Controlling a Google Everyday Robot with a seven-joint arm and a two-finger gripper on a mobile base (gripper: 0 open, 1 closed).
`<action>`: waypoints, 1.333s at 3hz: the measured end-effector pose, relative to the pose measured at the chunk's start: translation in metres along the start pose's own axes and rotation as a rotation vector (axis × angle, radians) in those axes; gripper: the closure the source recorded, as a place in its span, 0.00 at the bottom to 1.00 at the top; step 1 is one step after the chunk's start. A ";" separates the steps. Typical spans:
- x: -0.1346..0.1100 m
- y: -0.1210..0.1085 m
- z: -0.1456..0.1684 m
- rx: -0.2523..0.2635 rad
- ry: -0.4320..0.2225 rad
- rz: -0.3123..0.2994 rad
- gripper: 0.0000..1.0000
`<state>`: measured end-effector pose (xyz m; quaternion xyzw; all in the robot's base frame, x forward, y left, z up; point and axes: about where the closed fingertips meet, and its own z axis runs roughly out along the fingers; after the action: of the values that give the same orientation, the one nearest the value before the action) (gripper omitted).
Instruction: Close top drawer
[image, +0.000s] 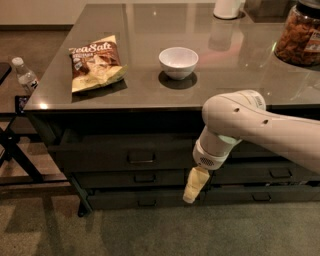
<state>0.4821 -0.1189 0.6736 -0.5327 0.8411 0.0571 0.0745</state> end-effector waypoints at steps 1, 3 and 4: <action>0.000 0.000 0.000 0.000 0.000 0.000 0.00; 0.000 0.000 0.000 0.000 0.000 0.000 0.41; 0.000 0.000 0.000 0.000 0.000 0.000 0.64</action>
Offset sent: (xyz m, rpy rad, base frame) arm 0.0000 0.0000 0.0000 0.0000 0.0000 0.0000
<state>0.4822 -0.1189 0.6735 -0.5327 0.8411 0.0569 0.0744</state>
